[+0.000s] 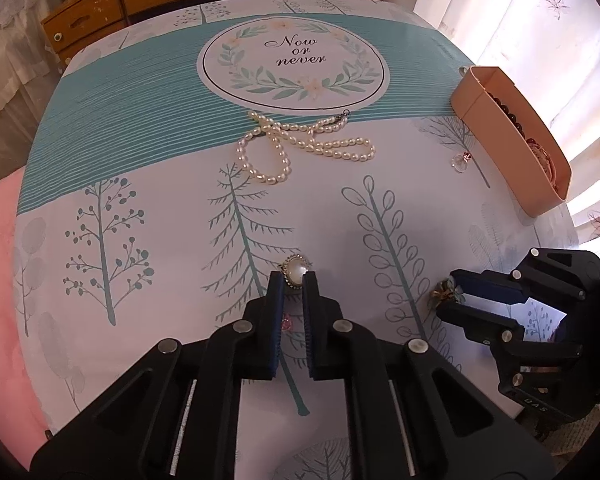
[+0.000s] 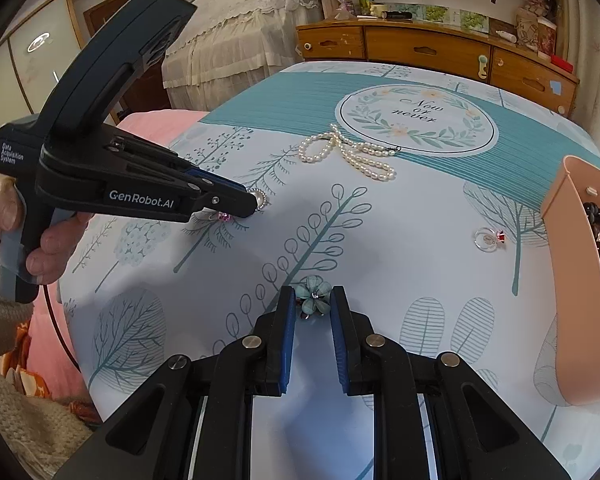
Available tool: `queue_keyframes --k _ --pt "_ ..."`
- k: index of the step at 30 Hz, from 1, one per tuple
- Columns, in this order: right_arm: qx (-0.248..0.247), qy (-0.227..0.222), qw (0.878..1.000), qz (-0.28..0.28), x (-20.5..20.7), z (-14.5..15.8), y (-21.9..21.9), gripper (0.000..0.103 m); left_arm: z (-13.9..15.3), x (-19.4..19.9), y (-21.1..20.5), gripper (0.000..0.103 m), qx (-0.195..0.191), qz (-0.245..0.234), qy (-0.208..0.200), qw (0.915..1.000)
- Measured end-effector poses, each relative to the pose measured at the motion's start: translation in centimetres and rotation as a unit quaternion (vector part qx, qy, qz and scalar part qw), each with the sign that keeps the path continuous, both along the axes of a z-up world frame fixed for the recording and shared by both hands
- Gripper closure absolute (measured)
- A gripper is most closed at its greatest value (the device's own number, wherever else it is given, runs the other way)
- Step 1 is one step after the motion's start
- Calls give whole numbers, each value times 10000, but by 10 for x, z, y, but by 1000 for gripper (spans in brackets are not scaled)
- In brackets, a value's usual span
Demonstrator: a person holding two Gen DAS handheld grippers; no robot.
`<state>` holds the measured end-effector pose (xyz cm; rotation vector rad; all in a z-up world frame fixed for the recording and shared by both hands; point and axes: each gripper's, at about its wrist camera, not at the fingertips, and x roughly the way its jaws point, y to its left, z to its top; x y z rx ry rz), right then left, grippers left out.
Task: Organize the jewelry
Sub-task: 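Grasp the teal flower brooch with the right tool while the left grasps the pearl ring, then carry the brooch and pearl ring into the pink box and open both tools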
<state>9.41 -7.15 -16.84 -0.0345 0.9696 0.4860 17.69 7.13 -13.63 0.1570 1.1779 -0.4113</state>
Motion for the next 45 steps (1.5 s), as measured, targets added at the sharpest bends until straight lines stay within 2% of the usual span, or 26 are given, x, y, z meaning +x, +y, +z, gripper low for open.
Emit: queue_keyframes --k 10,14,22,28,32,37,41,45 --pt "62 -79 9999 -87 -2 5 -4 86 3 -4 -3 103 91 50 -96 9999" --pt "76 -97 9999 -106 -6 7 -6 86 9 -8 -4 103 123 56 -251 9996" --pt "221 -309 9987 -330 -13 23 -18 86 49 -28 -29 103 136 -255 -808 9963" --pt "326 -602 9946 -784 -22 45 -44 86 87 -48 -64 103 -58 -645 -1184 9909" --pt "469 -876 9853 -1387 -28 66 -82 86 113 -58 -101 103 -252 -1029 -1453 9837" --pt "678 -1161 9609 -2420 -37 91 -149 86 130 -58 -152 103 -578 -1393 -1566 9761" --pt "820 -1100 9413 -3084 -35 100 -200 86 129 -51 -198 103 -714 -1665 -1496 9720" --pt "751 -1040 9334 -3352 -27 101 -235 86 117 -36 -238 103 -780 -1829 -1274 9717"
